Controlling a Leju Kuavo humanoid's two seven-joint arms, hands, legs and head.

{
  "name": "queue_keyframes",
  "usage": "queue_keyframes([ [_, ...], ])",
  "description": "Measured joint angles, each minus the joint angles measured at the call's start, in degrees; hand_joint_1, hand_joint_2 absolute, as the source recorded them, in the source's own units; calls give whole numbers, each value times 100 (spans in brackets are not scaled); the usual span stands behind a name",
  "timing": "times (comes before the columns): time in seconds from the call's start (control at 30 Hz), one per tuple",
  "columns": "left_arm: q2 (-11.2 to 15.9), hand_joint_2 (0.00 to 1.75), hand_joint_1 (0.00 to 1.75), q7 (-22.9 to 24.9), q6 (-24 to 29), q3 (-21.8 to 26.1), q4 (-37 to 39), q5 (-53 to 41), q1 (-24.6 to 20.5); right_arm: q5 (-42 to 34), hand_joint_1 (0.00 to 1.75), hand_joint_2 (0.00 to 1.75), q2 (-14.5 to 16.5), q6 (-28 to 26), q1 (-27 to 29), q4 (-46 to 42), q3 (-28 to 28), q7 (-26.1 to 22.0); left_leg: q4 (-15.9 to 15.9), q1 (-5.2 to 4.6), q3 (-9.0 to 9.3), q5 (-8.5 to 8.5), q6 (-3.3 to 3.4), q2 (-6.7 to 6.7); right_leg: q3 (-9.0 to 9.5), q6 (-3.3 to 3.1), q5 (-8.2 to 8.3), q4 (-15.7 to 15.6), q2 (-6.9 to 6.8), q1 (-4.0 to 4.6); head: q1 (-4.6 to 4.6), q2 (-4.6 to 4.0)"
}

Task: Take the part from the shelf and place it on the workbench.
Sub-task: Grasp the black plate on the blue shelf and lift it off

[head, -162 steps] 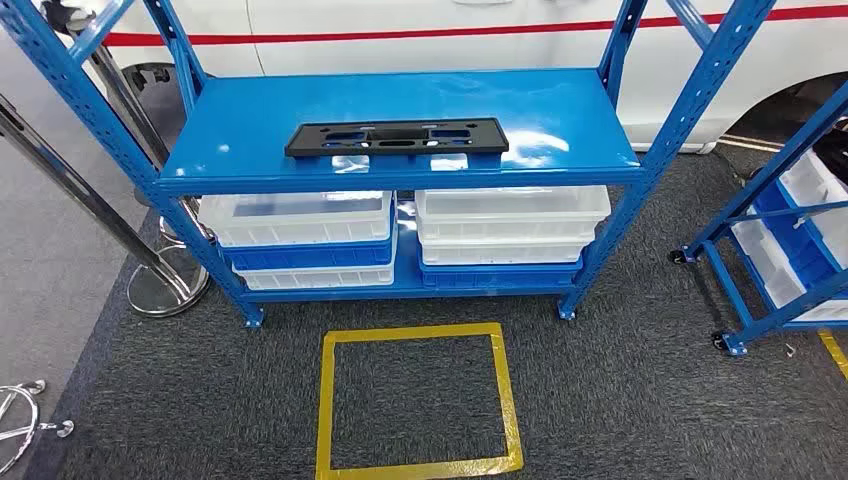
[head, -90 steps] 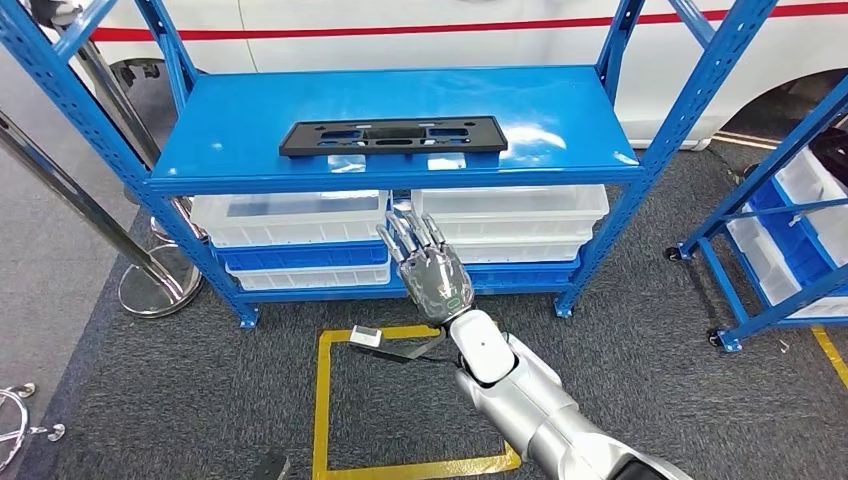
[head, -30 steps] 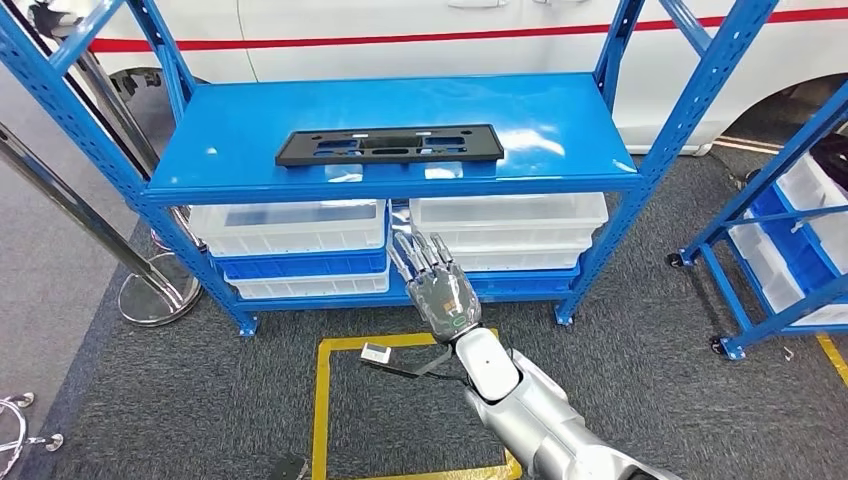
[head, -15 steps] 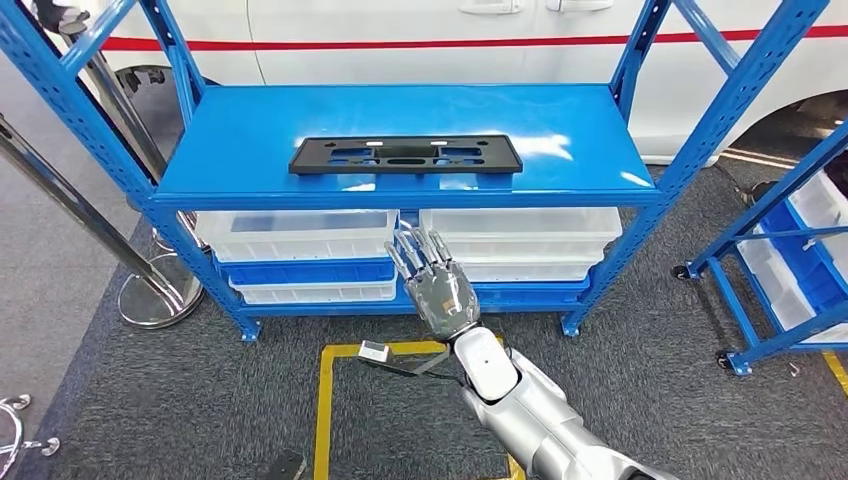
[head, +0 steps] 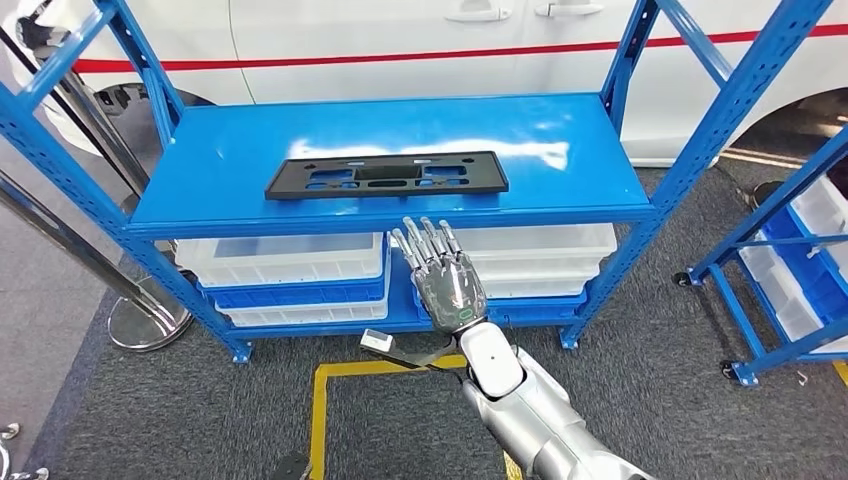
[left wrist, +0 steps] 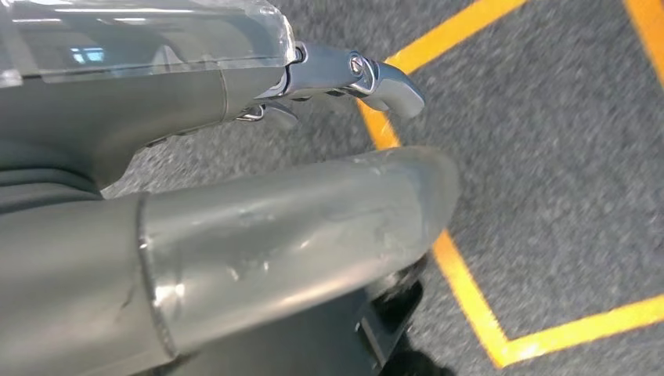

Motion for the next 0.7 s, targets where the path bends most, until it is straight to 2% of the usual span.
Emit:
queue_keyframes([
  [0.03, 2, 0, 0, 1, 1, 0, 1, 0, -3, -1, 0, 175, 5, -1, 7, -12, -26, 0, -126, -19, 29, 58, 37, 1, 15, 36, -34, -3, 2, 3, 0, 0],
  [0.1, 2, 0, 0, 3, 1, 0, 1, 0, -6, -1, 0, 175, 18, -4, 21, -46, -76, -4, -179, -26, 84, 25, 107, -2, 43, 106, -68, 10, 4, 14, -2, 0],
  [0.17, -3, 0, 0, 0, 1, -1, 1, 0, -4, 0, 0, 175, 30, -5, 21, -88, -117, -9, -235, -2, 182, 18, 166, -6, 1, 161, -101, 199, -9, 10, -2, 0],
  [0.23, -9, 0, 0, -4, 2, -2, 1, 0, -23, -1, 0, 175, 32, -6, 13, -111, -145, -13, -269, 11, 275, -27, 216, -6, -317, 215, -245, 749, -24, -9, 0, 0],
  [0.3, -10, 0, 0, -5, 3, -2, 1, 1, -32, 1, 0, 175, 32, -5, 46, -113, -172, -28, -271, 12, 342, -101, 240, -9, -801, 253, -483, 1382, -29, -17, -1, 0],
  [0.33, -10, 0, 0, -4, 3, -2, 1, 2, -23, 2, 0, 175, 32, -5, 74, -113, -183, -39, -270, 12, 389, -146, 240, -12, -976, 262, -533, 1532, -30, -19, -1, 0],
  [0.37, -10, 0, 0, -4, 5, -2, 1, 3, -13, 3, 0, 175, 32, -5, 95, -113, -190, -50, -269, 11, 447, -194, 239, -16, -1070, 264, -486, 1522, -31, -19, -1, 0],
  [0.4, -10, 0, 0, -4, 6, -2, 1, 5, -5, 4, 0, 175, 32, -5, 105, -113, -193, -57, -267, 11, 518, -248, 234, -19, -1064, 257, -308, 1322, -31, -18, -1, 0],
  [0.47, -12, 0, 0, -5, 8, -2, 1, 5, -1, 5, 0, 175, 32, -5, 109, -113, -199, -61, -255, 6, 659, -364, 203, -23, -896, 207, 254, 615, -32, -4, 0, 0],
  [0.5, -14, 0, 0, -6, 8, -2, 2, 5, -4, 6, 0, 175, 32, -4, 109, -111, -205, -63, -248, 0, 702, -416, 175, -29, -818, 167, 443, 320, -33, 11, 1, 0],
  [0.53, -16, 0, 0, -5, 9, -2, 2, 4, -9, 6, 0, 175, 33, -4, 112, -112, -212, -64, -247, -7, 731, -461, 138, -33, -775, 125, 561, 142, -33, 28, 1, 0],
  [0.63, -18, 0, 0, -3, 15, -2, 3, 4, -20, 7, 0, 175, 41, -5, 119, -120, -227, -68, -211, -19, 786, -521, 36, -35, -693, 16, 545, 47, -18, 27, -3, 0],
  [0.7, -18, 0, 0, -5, 18, -3, 3, 5, -32, 8, 0, 175, 56, -5, 113, -128, -232, -73, 74, -10, 685, -601, -13, -24, -580, -46, 497, 7, -15, 3, -4, 0],
])
